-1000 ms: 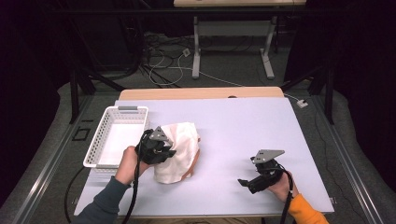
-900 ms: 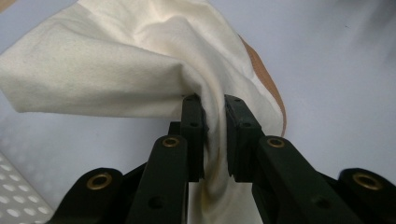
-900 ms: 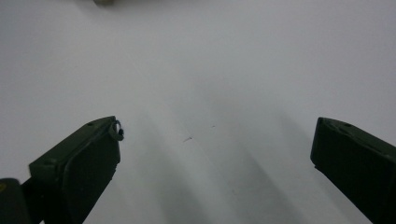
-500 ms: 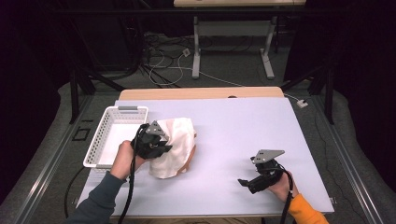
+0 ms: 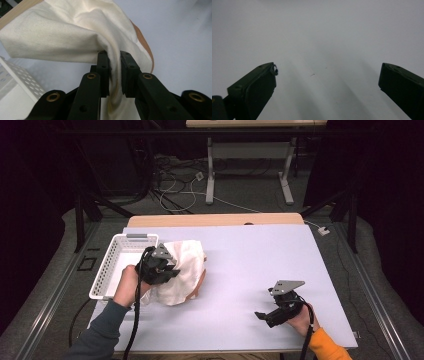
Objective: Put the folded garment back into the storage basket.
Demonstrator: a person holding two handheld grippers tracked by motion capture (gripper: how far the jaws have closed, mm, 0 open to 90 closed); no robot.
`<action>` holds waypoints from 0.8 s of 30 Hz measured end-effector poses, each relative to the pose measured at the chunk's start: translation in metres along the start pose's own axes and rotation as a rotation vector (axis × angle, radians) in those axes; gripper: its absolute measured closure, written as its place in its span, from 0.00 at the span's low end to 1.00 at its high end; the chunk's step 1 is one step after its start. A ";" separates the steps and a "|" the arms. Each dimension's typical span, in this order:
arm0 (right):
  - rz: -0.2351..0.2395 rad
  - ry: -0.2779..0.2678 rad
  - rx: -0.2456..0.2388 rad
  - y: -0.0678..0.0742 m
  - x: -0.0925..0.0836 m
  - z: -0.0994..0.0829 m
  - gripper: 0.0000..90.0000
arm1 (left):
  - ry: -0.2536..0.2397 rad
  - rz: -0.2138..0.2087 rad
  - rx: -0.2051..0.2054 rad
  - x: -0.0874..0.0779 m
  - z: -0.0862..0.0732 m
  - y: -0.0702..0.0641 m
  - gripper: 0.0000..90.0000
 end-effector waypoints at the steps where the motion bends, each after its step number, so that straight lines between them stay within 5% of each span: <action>1: 0.004 -0.002 0.001 0.000 0.000 0.000 0.01 | 0.002 0.001 0.003 -0.001 0.000 0.001 0.88; 24: 0.000 -0.001 -0.001 0.000 0.000 0.000 0.01 | 0.001 0.030 0.000 -0.024 0.002 0.015 0.88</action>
Point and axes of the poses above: each handheld gripper's, and its own axes: x roughly forward along the jaws, z roughly out of its top, y roughly to its left, the point moved 1 cm from there along x, roughly forward along the jaws, and after that the axes turned 9 degrees about y, right-handed, at the moved point
